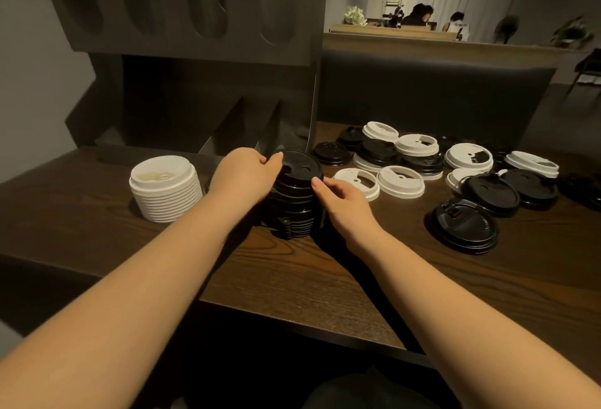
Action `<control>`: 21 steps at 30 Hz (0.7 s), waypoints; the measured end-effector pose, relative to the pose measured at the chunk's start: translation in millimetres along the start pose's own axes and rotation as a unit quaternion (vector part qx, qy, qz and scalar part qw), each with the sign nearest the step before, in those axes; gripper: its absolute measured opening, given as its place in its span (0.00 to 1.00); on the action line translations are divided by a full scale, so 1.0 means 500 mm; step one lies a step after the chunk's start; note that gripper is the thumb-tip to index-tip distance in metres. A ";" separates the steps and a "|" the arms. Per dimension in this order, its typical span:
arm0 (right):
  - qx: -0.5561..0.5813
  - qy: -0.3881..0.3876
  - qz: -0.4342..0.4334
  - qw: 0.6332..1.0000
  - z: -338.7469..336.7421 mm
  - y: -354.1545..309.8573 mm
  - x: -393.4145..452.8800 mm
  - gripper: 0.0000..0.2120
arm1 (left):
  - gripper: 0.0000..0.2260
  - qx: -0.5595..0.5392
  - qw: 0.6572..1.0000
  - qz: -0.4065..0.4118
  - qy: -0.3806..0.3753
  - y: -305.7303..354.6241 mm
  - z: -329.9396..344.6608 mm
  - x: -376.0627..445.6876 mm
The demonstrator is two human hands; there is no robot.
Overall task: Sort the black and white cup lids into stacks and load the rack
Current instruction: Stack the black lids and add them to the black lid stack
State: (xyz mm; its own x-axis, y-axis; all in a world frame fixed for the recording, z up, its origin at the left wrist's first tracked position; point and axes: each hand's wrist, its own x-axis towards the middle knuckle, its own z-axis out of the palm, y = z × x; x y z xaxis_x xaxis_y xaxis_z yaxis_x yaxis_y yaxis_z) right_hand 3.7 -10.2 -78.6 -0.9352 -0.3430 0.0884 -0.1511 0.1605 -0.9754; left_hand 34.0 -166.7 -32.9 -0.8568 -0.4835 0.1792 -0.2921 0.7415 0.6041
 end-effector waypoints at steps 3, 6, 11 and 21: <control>-0.009 -0.001 -0.007 1.000 -0.008 0.006 -0.004 0.15 | 0.21 0.042 0.999 0.004 -0.016 -0.004 0.008 0.009; -0.015 0.004 -0.003 1.000 -0.012 0.010 -0.005 0.15 | 0.22 0.087 0.996 0.006 -0.033 -0.006 0.015 0.011; -0.016 0.001 -0.025 1.000 -0.023 0.010 -0.012 0.25 | 0.20 0.135 0.989 0.063 -0.001 0.006 0.014 -0.020; -0.061 -0.010 -0.089 0.994 -0.018 0.004 -0.032 0.19 | 0.18 0.183 0.982 0.040 -0.013 0.007 -0.002 -0.015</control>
State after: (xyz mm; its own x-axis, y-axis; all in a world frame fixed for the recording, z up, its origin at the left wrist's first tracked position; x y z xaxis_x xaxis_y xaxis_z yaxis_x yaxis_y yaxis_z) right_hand 15.3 4.2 -80.2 -0.8840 -0.3942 0.2513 -0.3518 0.2069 -0.9129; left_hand 40.1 -160.8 -31.2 -0.8924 -0.4086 0.1913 -0.3531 0.8965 0.2676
